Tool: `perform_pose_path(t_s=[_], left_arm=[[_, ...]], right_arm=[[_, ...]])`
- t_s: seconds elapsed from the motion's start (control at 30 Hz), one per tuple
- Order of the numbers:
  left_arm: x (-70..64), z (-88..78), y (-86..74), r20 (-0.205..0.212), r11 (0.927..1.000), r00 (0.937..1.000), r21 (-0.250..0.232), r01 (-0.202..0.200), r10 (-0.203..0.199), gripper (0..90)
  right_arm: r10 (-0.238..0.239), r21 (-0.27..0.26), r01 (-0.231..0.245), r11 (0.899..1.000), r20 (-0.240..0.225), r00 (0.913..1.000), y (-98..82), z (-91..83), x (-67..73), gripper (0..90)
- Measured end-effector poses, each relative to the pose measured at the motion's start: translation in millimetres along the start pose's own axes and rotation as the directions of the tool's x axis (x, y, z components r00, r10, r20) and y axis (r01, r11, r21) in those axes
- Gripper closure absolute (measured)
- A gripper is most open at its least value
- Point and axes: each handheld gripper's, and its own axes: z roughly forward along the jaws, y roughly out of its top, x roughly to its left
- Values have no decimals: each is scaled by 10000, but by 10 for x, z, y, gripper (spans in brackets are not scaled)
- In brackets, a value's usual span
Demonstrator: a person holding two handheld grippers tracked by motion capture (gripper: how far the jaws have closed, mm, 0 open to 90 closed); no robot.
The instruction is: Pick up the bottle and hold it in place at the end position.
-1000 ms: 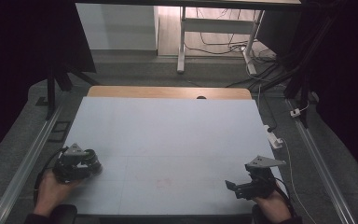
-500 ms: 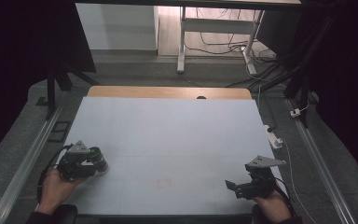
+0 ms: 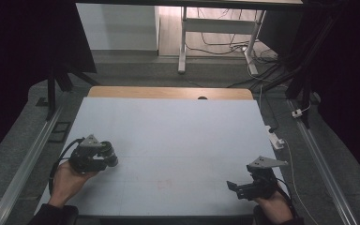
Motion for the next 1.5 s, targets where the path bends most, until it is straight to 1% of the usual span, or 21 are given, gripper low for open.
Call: perform_pose_path(t_s=[0.1, 0.17, 0.27, 0.4, 0.53, 0.8, 0.9, 1.13, 1.2, 1.27, 1.3, 1.37, 1.5], left_arm=[[-47, 36, 106, 75, 9998, 9997, -42, -216, 216, 536], [-76, 69, 181, 203, 9995, 9993, -50, -328, 329, 535], [-119, 119, 290, 488, 9991, 9979, -48, -430, 431, 535], [-175, 184, 428, 675, 9984, 9961, -112, -555, 562, 535], [-217, 257, 567, 912, 9974, 9933, -117, -708, 716, 535], [-349, 460, 854, 1130, 9938, 9874, -179, -1097, 1110, 535], [-393, 542, 956, 1116, 9918, 9855, -122, -1269, 1274, 535], [-448, 734, 1155, 1218, 9913, 9838, -178, -1304, 1316, 535], [-462, 786, 1207, 1235, 9916, 9840, -233, -1269, 1288, 535], [-484, 860, 1292, 1222, 9904, 9828, -227, -1364, 1382, 536], [-484, 860, 1292, 1222, 9904, 9828, -227, -1364, 1382, 535], [-499, 914, 1344, 1227, 9896, 9820, -240, -1417, 1436, 535], [-521, 1021, 1417, 1139, 9882, 9816, -172, -1522, 1532, 535]], right_arm=[[4, -10, -4, 10000, -2, 10000, 0, -1, -1, 0], [5, -15, -5, 10000, -4, 10000, 0, -1, -1, 0], [25, -46, -25, 10000, -17, 10000, -2, -5, -1, 0], [105, -89, -105, 9999, -43, 9999, -4, -9, -7, 0], [91, -106, -91, 9999, -31, 10000, -4, -9, -7, 0], [167, -182, -168, 9997, -35, 9999, -8, -20, -16, 0], [194, -204, -195, 9996, -47, 9998, -10, -23, -18, 0], [205, -253, -205, 9995, 1, 9998, -12, -28, -19, 0], [203, -358, -200, 9992, 76, 9998, -16, -41, -17, 0], [217, -477, -208, 9986, 177, 9996, -21, -50, -17, 0], [217, -477, -208, 9986, 177, 9996, -21, -50, -17, 0], [327, -568, -314, 9979, 216, 9992, -24, -59, -21, 0], [330, -587, -317, 9978, 211, 9992, -26, -62, -25, 0]])
